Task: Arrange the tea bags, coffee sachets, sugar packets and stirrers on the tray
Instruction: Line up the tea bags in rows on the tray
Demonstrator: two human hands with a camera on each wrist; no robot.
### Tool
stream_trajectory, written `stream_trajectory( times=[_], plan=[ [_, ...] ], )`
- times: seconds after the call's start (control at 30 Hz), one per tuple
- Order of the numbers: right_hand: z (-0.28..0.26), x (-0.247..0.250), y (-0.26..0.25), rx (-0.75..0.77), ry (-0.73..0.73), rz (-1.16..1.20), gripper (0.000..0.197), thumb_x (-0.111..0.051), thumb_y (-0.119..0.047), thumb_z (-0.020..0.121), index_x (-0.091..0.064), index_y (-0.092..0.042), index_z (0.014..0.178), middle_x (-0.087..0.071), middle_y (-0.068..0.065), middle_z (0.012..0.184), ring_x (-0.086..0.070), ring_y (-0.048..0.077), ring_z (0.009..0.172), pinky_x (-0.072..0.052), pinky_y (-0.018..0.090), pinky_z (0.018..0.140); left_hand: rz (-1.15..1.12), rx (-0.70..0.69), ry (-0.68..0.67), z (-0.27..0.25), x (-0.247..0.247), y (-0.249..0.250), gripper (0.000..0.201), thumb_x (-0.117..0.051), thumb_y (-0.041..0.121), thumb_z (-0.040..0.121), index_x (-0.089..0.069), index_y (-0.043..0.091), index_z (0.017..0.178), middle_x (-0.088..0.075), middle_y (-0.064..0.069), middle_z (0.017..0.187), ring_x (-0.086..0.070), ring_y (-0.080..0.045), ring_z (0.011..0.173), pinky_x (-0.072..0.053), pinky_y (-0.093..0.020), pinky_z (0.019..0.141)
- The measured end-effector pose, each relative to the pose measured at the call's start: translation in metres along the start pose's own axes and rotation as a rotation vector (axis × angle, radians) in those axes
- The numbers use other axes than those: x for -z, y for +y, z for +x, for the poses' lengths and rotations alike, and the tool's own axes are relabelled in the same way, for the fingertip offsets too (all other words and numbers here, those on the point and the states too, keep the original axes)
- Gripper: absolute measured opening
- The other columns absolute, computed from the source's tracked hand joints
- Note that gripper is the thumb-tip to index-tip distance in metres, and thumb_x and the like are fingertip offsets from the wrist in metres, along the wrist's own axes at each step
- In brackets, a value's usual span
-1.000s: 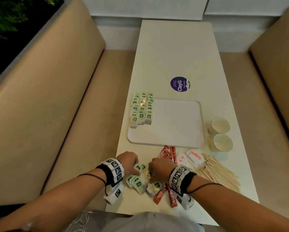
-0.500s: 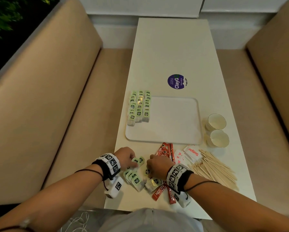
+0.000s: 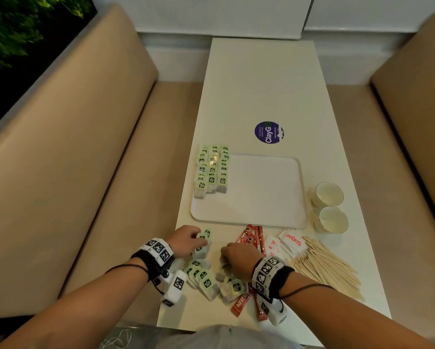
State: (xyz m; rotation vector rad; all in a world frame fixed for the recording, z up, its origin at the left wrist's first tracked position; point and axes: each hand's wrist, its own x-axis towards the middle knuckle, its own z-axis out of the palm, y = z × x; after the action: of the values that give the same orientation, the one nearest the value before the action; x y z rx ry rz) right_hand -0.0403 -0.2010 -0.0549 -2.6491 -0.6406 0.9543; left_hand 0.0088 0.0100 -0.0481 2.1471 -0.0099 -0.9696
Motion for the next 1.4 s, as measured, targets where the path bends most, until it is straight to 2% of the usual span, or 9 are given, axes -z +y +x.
stream_trajectory(
  times=[0.07,0.13,0.3,0.47,0.73,0.97,1.13,1.23,1.4],
  plan=[
    [0.001,0.006,0.001,-0.016,0.018,0.026,0.017,-0.057,-0.016,0.097,-0.061,-0.016,0.113,-0.070,0.005,0.108,-0.066,0.027,0.097,-0.056,0.040,0.086,-0.136,0.003,-0.045,-0.001,0.004,0.001,0.030,-0.064,0.028,0.089,-0.059,0.001,0.081,-0.068,-0.009,0.074,-0.064,-0.021,0.068,-0.055,-0.039,0.069],
    [0.003,0.010,0.003,-0.022,0.056,0.050,0.019,-0.055,-0.016,0.097,-0.059,-0.018,0.116,-0.071,0.005,0.106,-0.067,0.027,0.095,-0.056,0.040,0.085,-0.394,0.061,-0.072,-0.003,0.005,0.007,0.028,-0.054,0.017,0.095,-0.060,-0.007,0.108,-0.077,-0.011,0.101,-0.072,-0.035,0.099,-0.058,-0.050,0.086],
    [0.011,0.027,0.005,-0.050,0.216,0.220,0.023,-0.052,-0.021,0.101,-0.060,-0.025,0.122,-0.073,0.001,0.112,-0.067,0.025,0.100,-0.054,0.037,0.085,-0.637,0.086,-0.024,0.001,0.011,0.021,0.028,-0.040,0.010,0.104,-0.043,-0.007,0.126,-0.076,-0.017,0.101,-0.072,-0.037,0.089,-0.059,-0.044,0.075],
    [0.024,0.052,0.004,-0.044,0.373,0.385,0.024,-0.054,-0.023,0.102,-0.062,-0.024,0.125,-0.073,0.001,0.114,-0.068,0.023,0.099,-0.053,0.037,0.087,-0.686,0.060,0.011,0.008,0.020,0.032,0.026,-0.048,0.027,0.106,-0.047,0.005,0.120,-0.071,-0.013,0.089,-0.071,-0.034,0.080,-0.059,-0.044,0.072],
    [0.045,0.077,0.007,-0.078,0.493,0.558,0.027,-0.054,-0.025,0.103,-0.063,-0.020,0.128,-0.072,0.002,0.111,-0.067,0.020,0.098,-0.053,0.036,0.089,-0.630,-0.055,-0.003,0.017,0.032,0.043,0.035,-0.049,0.044,0.102,-0.048,0.022,0.129,-0.070,-0.018,0.111,-0.072,-0.027,0.084,-0.062,-0.042,0.070],
    [0.059,0.079,0.010,-0.101,0.585,0.717,0.007,-0.060,-0.022,0.101,-0.062,-0.019,0.107,-0.071,-0.006,0.094,-0.066,0.009,0.085,-0.054,0.028,0.079,-0.595,-0.071,0.053,0.025,0.033,0.039,0.051,-0.084,0.044,0.072,-0.068,0.014,0.109,-0.071,-0.002,0.089,-0.063,-0.015,0.074,-0.059,-0.035,0.068],
    [0.063,0.075,0.013,-0.106,0.592,0.790,0.017,-0.059,-0.023,0.101,-0.059,-0.023,0.118,-0.069,-0.011,0.088,-0.064,0.000,0.079,-0.046,0.012,0.070,-0.582,-0.064,0.101,0.036,0.032,0.031,0.022,-0.075,0.020,0.089,-0.068,0.010,0.108,-0.069,-0.003,0.086,-0.061,-0.014,0.072,-0.057,-0.037,0.068],
    [0.065,0.073,0.015,-0.137,0.537,0.782,0.024,-0.060,-0.030,0.101,-0.058,-0.026,0.125,-0.067,-0.012,0.093,-0.063,0.001,0.080,-0.047,0.015,0.069,-0.577,-0.067,0.114,0.039,0.036,0.030,0.021,-0.074,0.021,0.090,-0.069,0.011,0.108,-0.069,0.000,0.084,-0.062,-0.014,0.072,-0.058,-0.033,0.067],
    [0.074,0.063,0.021,-0.166,0.449,0.770,0.021,-0.066,-0.040,0.096,-0.072,-0.019,0.099,-0.072,-0.008,0.087,-0.065,0.008,0.078,-0.052,0.025,0.071,-0.571,-0.052,0.129,0.047,0.043,0.027,0.020,-0.073,0.023,0.092,-0.068,0.012,0.108,-0.071,-0.004,0.089,-0.064,-0.015,0.077,-0.059,-0.031,0.068]
  ],
)
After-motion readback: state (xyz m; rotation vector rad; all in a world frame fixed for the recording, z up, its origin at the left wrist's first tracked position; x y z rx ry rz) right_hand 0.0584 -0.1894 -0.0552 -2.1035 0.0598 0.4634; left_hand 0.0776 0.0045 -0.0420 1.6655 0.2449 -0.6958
